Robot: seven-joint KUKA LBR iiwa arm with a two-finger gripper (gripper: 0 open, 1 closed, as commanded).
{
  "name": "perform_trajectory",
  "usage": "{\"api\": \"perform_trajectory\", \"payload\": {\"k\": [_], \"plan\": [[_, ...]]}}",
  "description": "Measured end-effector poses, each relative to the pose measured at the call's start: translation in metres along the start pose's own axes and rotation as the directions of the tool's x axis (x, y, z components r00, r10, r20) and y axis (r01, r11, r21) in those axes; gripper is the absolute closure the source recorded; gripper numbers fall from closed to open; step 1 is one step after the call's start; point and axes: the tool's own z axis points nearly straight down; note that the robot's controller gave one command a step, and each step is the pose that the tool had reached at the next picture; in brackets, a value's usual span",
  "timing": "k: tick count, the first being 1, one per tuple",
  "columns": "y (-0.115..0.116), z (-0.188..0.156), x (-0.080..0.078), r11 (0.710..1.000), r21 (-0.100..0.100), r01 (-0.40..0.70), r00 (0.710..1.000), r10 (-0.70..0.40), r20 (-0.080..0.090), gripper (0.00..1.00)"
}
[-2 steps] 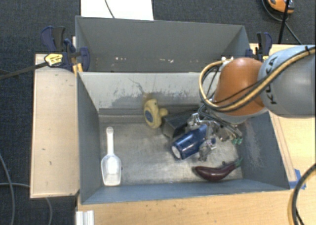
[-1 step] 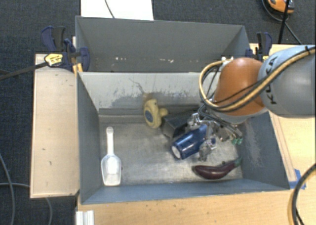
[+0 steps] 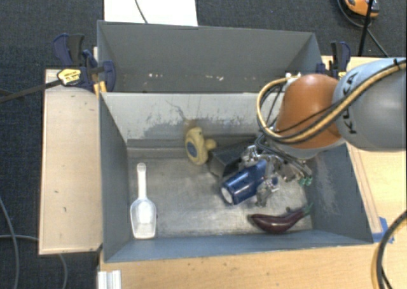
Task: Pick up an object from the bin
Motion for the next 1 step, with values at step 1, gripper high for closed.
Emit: {"api": "perform_trajectory", "payload": {"k": [1], "plan": [[0.0009,-0.0068,0.0014,1.000,-0.001,-0.001,1.000,0.001,0.005,1.00]]}}
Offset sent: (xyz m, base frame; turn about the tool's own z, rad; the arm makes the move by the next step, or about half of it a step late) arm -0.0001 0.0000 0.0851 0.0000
